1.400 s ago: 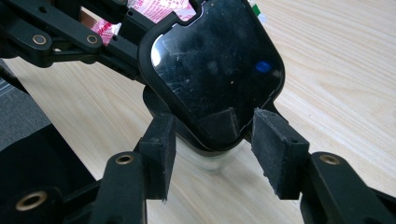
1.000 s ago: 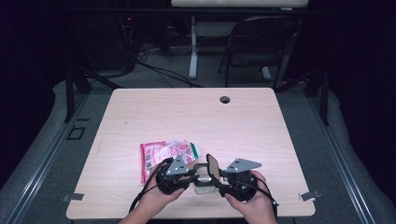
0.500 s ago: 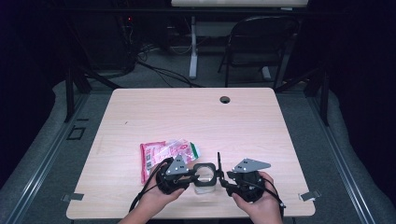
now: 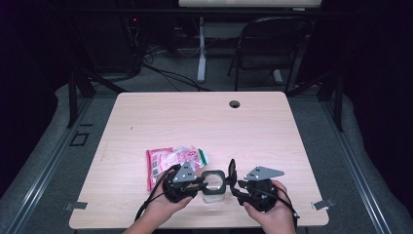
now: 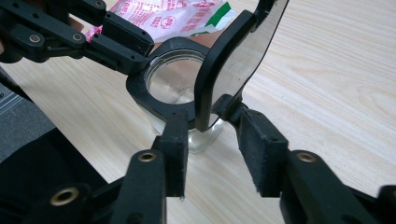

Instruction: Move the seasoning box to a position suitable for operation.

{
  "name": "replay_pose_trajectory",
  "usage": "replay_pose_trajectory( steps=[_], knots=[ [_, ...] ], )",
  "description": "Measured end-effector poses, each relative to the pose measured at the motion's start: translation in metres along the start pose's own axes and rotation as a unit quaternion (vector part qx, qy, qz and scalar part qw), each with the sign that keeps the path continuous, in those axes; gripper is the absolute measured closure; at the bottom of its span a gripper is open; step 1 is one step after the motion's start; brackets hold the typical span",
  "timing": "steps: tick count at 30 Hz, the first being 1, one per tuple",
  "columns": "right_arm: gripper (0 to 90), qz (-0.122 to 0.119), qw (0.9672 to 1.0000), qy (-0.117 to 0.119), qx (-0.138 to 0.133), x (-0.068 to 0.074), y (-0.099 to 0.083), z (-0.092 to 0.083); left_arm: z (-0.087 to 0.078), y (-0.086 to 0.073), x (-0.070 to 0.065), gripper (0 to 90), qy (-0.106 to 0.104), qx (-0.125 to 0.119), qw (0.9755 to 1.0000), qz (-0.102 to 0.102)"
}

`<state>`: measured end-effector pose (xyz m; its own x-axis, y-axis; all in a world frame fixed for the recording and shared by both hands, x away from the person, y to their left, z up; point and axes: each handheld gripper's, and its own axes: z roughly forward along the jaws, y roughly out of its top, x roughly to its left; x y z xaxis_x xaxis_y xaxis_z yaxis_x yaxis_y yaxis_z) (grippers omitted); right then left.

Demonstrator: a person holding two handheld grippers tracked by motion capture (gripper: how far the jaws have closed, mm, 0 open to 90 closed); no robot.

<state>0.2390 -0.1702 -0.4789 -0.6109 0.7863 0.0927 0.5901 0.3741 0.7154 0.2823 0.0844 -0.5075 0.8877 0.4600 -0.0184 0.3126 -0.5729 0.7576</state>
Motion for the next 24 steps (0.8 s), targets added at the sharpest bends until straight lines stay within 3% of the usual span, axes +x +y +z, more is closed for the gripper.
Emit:
replay_pose_trajectory(
  steps=[9,16,24],
  knots=[
    [61.8,0.01,0.9999,-0.005,0.006,0.002,-0.003,0.016,0.0,-0.001,0.0,74.7,0.005,-0.005,1.0,-0.002],
    [68.3,0.01,0.9999,-0.007,0.012,0.001,-0.003,0.023,-0.006,-0.003,0.004,67.6,0.016,-0.017,0.9997,-0.01],
    [74.6,0.008,0.9998,-0.006,0.017,-0.001,-0.002,0.023,-0.017,-0.007,0.014,66.5,0.033,-0.027,0.9987,-0.027]
  ],
)
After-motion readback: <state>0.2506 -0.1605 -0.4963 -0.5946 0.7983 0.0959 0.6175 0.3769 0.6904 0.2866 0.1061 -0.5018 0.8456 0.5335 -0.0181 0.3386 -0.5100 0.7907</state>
